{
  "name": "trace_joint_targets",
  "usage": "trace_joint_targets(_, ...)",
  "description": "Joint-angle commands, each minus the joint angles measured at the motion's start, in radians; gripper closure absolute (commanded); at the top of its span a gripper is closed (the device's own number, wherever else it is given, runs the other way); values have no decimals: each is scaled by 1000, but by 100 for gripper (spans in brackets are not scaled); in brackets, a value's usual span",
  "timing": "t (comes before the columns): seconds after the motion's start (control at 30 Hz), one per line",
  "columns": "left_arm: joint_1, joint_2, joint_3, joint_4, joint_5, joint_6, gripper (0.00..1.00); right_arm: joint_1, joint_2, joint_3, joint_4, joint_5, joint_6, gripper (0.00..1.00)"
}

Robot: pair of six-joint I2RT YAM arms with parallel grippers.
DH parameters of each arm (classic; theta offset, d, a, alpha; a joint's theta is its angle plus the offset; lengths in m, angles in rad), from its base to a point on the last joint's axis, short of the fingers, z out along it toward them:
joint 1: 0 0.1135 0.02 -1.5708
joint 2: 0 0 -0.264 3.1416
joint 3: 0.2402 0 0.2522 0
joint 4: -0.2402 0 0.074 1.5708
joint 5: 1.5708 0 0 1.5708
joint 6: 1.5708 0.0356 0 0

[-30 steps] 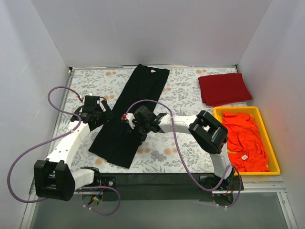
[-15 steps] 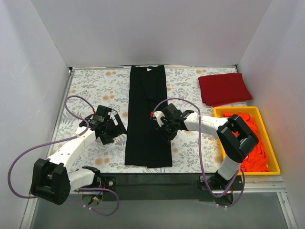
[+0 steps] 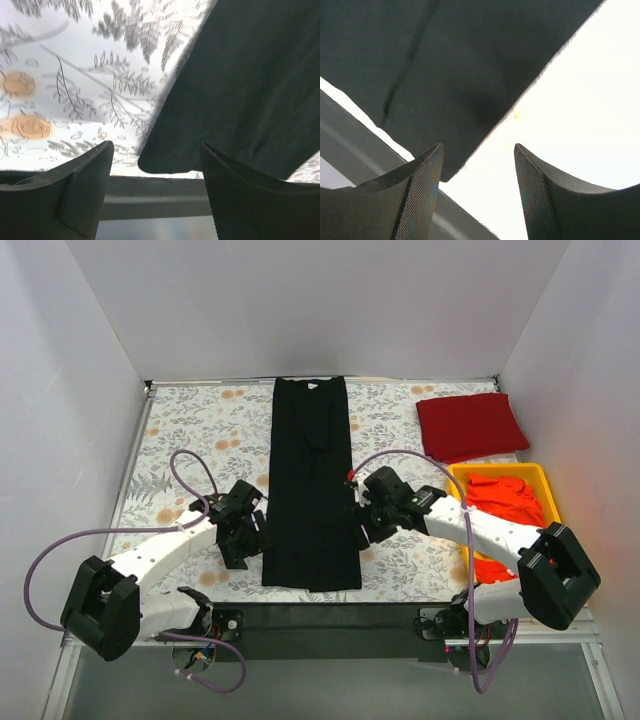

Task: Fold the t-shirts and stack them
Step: Fold the tshirt

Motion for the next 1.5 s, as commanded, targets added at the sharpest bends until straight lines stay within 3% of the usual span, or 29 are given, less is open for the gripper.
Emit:
trace_joint_targets(0.0,-52,17,-13,-60,-20,-37,36,-2,-49,-78,-24,1,152,44)
trace_joint_targets(0.27,-148,86,-71,-5,16,-65,47,27,-34,-144,1,-54,224,45)
trace_joint_targets(0.67,-181,122,-97,52,43,-50,68,125,78,-138,32,-105,262,54)
trace_joint_targets(0.73,-182,109,-99,52,41,-50,78,139,90,-129,33,-106,268,54)
trace_joint_targets(0.9,-184,118,-96,58,50,-39,87,161,123,-125,30,-117,285,59)
trace_joint_targets(1.0,-187,117,-97,58,52,-39,94,173,143,-125,30,-129,290,63)
trace_joint_targets(1.07,-187,106,-97,55,49,-42,100,176,152,-128,30,-137,290,73)
trace_joint_targets(1.1,-188,103,-97,44,46,-43,100,176,156,-128,22,-135,288,78)
trace_joint_targets(1.13,-187,100,-97,37,41,-49,100,176,155,-128,18,-123,288,92)
trace_joint_targets(1.17,-188,86,-97,29,40,-51,100,175,147,-129,12,-115,288,98)
trace_joint_targets(1.47,-187,16,-57,-75,110,-22,100,152,25,-125,-120,-65,253,99)
